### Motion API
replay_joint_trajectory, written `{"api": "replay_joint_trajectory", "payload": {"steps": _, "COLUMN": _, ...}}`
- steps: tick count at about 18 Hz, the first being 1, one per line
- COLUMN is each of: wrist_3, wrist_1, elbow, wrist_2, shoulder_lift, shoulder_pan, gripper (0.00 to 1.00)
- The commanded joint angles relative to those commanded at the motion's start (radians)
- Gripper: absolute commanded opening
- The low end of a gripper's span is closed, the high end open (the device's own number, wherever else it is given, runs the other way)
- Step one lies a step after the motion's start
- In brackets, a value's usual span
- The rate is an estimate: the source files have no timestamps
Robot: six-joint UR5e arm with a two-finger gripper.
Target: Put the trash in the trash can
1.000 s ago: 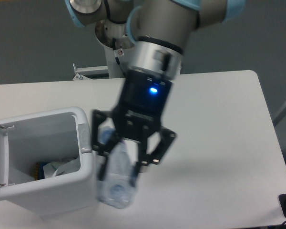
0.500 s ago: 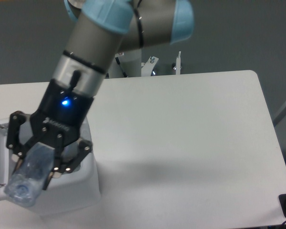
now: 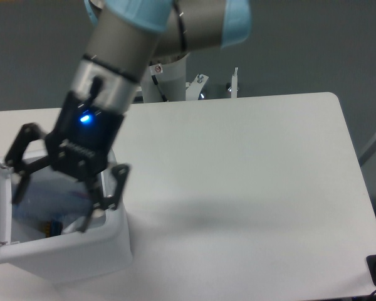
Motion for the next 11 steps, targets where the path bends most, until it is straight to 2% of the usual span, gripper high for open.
{"api": "replay_joint_trajectory", "payload": {"steps": 1, "wrist_3": 0.002, "wrist_1": -0.003, "elbow": 0.005, "wrist_2": 0.015, "shoulder_lift": 0.0, "shoulder_pan": 0.032, "gripper": 1.0}}
{"api": "replay_joint_trajectory", "payload": {"steps": 4, "wrist_3": 0.026, "wrist_1": -0.008, "elbow": 0.002, "wrist_2": 0.158, "shoulder_lift": -0.002, "shoulder_pan": 0.094, "gripper": 1.0}}
{"api": "replay_joint_trajectory", "payload": {"steps": 6, "wrist_3": 0.116, "wrist_1": -0.02, "elbow": -0.011, "wrist_2": 0.225, "shoulder_lift": -0.002, "shoulder_pan": 0.12, "gripper": 1.0}}
{"api": "replay_joint_trajectory", "payload": {"steps": 8, "wrist_3": 0.303, "wrist_1": -0.089, "elbow": -0.029, "wrist_2": 0.326, "shoulder_lift": 0.003, "shoulder_pan": 0.143, "gripper": 1.0}}
{"api": "replay_joint_trajectory", "payload": {"steps": 11, "wrist_3": 0.415, "wrist_1": -0.158, "elbow": -0.038, "wrist_2": 0.492, "shoulder_lift": 0.024, "shoulder_pan": 0.143, "gripper": 1.0}}
